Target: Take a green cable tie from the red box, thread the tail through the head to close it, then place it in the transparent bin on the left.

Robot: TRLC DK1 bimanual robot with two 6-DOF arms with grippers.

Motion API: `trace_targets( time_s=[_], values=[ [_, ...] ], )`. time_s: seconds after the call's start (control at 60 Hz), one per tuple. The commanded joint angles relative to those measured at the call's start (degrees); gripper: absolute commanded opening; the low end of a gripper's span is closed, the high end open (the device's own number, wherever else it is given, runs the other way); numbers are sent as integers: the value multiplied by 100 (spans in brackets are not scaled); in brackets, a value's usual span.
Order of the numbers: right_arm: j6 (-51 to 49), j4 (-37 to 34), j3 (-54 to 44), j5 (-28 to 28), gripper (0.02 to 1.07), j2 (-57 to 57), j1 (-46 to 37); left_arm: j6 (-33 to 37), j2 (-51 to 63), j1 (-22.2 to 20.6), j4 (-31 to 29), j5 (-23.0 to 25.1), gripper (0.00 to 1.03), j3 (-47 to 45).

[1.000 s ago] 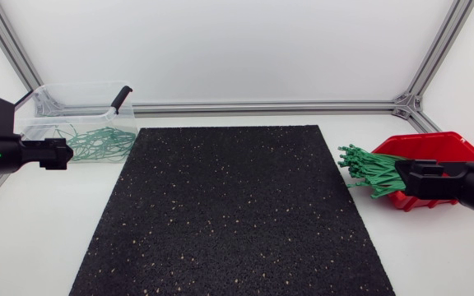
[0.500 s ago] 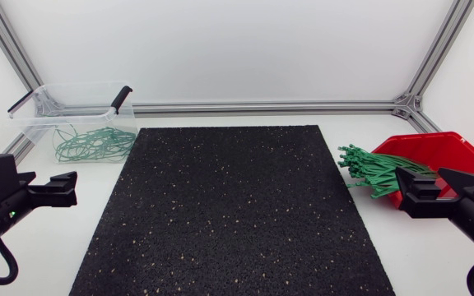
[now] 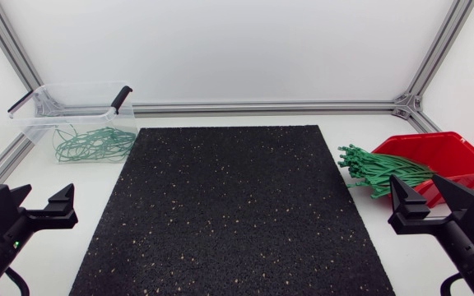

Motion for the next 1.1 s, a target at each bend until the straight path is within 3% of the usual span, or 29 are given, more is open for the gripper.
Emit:
trace_targets(
  time_s=[0.0,0.9,1.083],
  values=[
    [-112,218,-318,48,102,-254,52,-63,-265,-84,25,-51,98,-202],
    [-117,410,-548,54,102,-495,78,-600,-2871,-982,-897,-220,99,-827],
    [-117,410,-548,54,102,-495,78,-600,-2871,-982,-897,-220,99,-827]
  ],
)
